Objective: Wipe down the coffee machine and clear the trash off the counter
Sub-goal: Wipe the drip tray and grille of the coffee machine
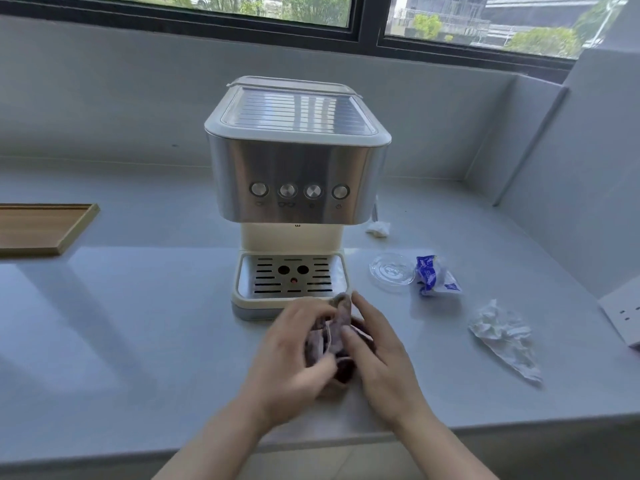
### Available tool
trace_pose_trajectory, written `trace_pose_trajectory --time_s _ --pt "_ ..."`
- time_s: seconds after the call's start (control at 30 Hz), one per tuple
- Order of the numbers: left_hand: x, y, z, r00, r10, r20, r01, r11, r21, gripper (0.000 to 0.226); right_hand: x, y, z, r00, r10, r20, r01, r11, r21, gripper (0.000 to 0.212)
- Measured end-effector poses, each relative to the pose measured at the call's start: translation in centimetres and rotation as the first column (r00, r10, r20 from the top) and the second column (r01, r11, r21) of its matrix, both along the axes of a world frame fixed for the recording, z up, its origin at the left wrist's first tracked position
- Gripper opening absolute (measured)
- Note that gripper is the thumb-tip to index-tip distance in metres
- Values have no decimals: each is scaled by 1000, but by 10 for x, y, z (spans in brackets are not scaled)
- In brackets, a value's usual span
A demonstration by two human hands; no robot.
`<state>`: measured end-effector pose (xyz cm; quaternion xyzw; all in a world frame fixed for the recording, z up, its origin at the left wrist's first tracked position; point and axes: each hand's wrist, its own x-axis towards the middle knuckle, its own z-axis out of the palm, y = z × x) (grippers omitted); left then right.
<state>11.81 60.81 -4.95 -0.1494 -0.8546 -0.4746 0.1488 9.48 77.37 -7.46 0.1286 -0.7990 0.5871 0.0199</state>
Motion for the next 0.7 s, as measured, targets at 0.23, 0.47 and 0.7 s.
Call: trace_pose_trajectory --time_s 0.23,0.47,0.7 --pt "-16 -65 -34 910 414 4 -384 846 -369 58 0 -39 4 894 163 -418 162 751 640 51" --pt "-20 -66 -40 920 392 17 -329 795 -510 65 -35 29 -3 901 -146 -408 393 674 625 13" --pt "-21 -66 -40 917 396 36 -312 773 -551 62 -53 16 -5 932 -141 -333 332 699 633 34"
